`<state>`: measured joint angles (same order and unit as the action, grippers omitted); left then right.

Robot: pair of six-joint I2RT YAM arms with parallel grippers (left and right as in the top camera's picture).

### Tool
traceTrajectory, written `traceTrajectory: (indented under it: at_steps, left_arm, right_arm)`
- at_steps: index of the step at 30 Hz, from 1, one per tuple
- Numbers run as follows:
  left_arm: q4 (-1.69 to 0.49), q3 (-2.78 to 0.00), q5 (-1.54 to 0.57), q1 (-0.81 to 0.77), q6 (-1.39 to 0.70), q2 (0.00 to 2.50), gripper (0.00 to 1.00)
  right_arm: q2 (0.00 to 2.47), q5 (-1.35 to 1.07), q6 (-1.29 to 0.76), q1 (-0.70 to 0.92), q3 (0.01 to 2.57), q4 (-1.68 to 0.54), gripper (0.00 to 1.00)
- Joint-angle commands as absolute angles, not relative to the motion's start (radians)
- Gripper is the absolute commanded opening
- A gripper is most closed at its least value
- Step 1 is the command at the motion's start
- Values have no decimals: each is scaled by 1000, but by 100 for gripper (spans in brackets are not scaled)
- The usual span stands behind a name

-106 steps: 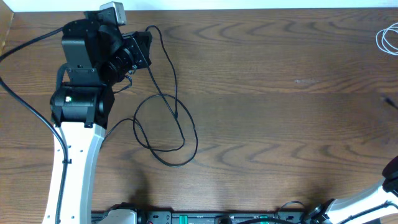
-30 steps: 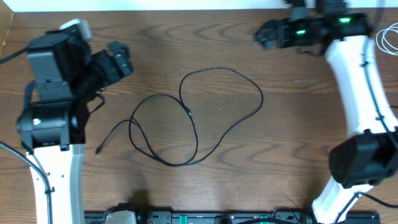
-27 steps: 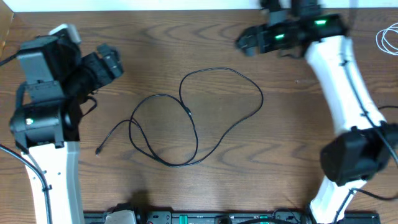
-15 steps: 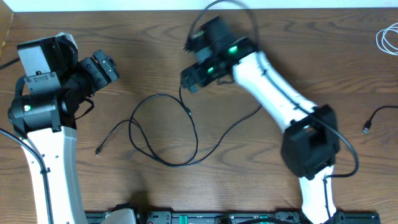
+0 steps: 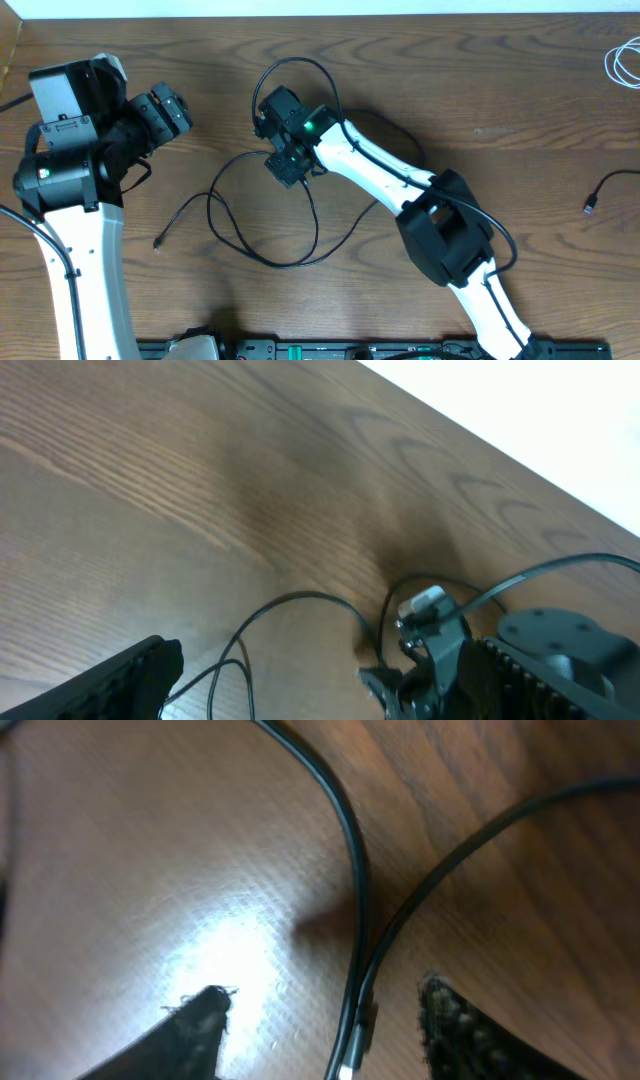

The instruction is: Untangle cables

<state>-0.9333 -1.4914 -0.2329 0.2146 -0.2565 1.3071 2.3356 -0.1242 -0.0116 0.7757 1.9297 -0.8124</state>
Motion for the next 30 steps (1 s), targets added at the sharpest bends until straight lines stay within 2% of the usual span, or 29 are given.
traceTrajectory:
  at_steps: [1,7,14,16,23,30]
  left_arm:
    - [-942,-1504,-223,220,-229,1313,93]
    - [-942,-1503,-223,220,-229,1313,93]
    - [-942,-1503,-223,220,-229,1313,93]
    - [-942,-1503,-223,220,-229,1313,93]
    - [-942,-1503,-223,220,-229,1313,93]
    - [-942,-1503,-223,220,-229,1313,93]
  right_arm:
    - [2372,-104,-33,775,1934,-807,51]
    - [2376,-103,-40,776,1934,-802,33]
    - [2440,-120,-134,776,1932,-793,33]
    - [2456,-127,-134,776,1932,-793,30]
    - [2456,-125,-159,775,1932,-793,2]
    - [2424,-110,-164,701,1992,-884,1]
